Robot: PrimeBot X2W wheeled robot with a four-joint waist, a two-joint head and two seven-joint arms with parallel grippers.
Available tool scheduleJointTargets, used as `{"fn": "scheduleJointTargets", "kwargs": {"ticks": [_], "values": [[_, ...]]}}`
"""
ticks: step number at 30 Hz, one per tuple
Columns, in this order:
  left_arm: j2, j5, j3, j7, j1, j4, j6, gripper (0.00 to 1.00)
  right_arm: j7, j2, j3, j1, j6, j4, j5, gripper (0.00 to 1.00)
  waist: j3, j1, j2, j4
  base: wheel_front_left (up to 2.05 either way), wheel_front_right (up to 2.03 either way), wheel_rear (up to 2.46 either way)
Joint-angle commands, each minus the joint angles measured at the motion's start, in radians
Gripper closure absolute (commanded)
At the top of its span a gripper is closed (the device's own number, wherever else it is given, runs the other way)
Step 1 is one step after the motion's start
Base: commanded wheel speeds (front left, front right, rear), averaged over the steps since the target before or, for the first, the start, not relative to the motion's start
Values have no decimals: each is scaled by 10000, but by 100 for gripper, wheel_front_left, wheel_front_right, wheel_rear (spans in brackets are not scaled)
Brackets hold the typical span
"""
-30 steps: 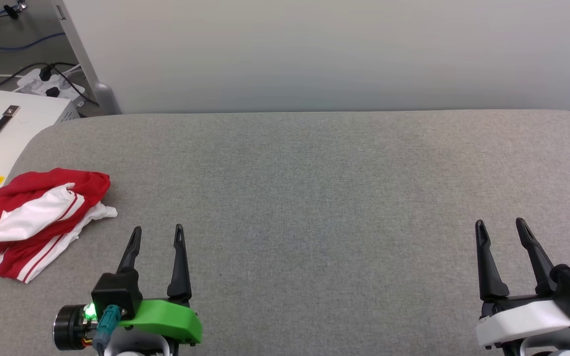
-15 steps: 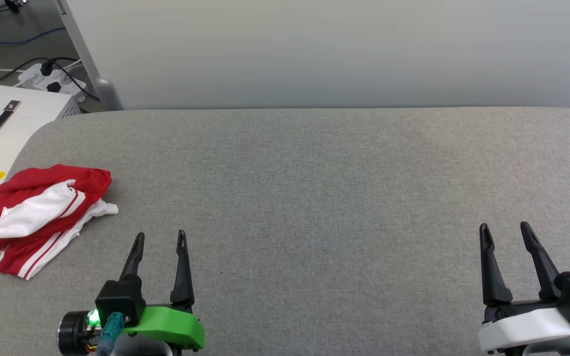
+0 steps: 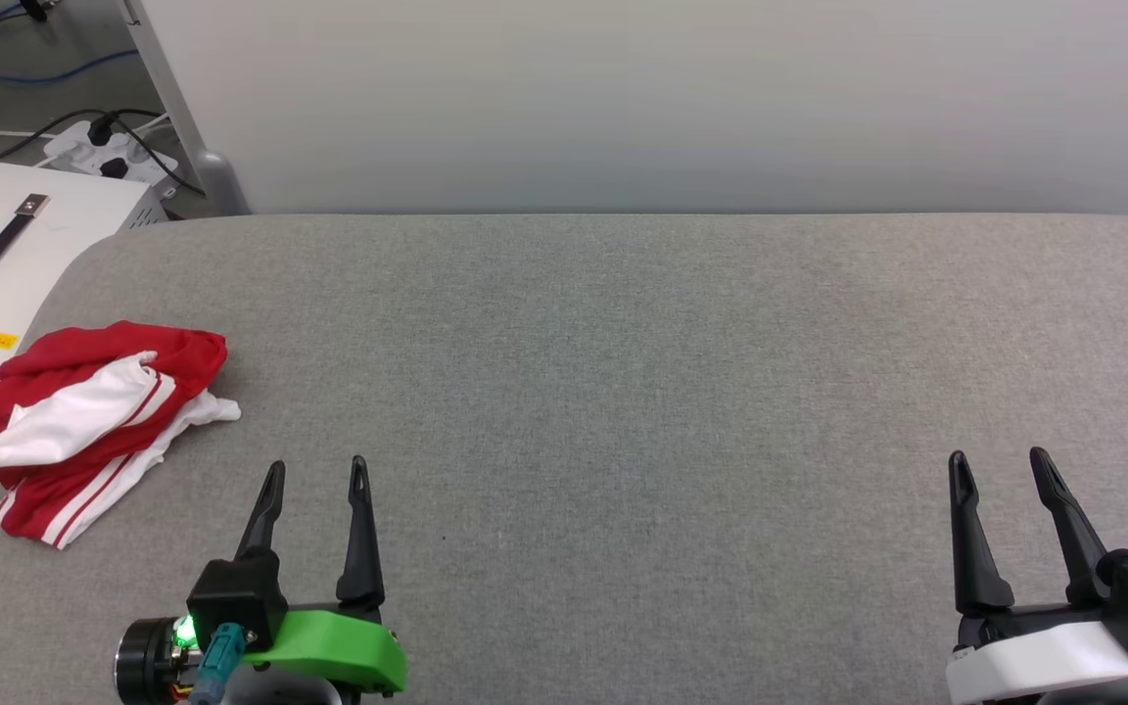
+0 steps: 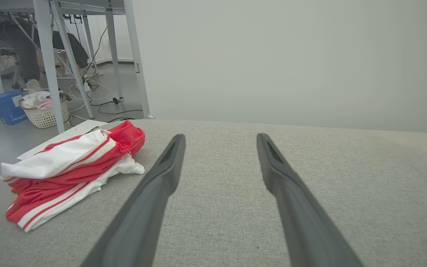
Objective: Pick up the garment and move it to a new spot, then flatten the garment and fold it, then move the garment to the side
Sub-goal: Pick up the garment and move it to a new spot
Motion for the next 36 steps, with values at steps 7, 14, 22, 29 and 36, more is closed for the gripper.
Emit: {"fn": "scheduleJointTargets", "kwargs": {"ticks": [7, 14, 22, 29, 36], "values": [[-45, -87, 93, -59, 4, 13, 72, 0, -91, 7, 69, 89, -7, -10, -59, 0, 102, 0, 0, 360, 0, 0, 0], [-45, -133, 243, -59, -102, 23, 93, 0, -91, 7, 150, 12, -7, -25, -113, 0, 272, 0, 0, 1024, 0, 0, 0], [-45, -324, 417, -59, -190, 21, 147, 0, -91, 7, 241, -75, -7, -77, -208, 0, 477, 0, 0, 1957, 0, 0, 0], [-45, -446, 505, -59, -284, -6, 165, 0, -91, 7, 296, -174, -7, -140, -320, 0, 687, 0, 0, 2859, 0, 0, 0], [-45, -846, 672, -59, -297, -2, 218, 0, -92, 7, 352, -278, -7, -147, -437, 0, 828, 0, 0, 3658, 0, 0, 0]]}}
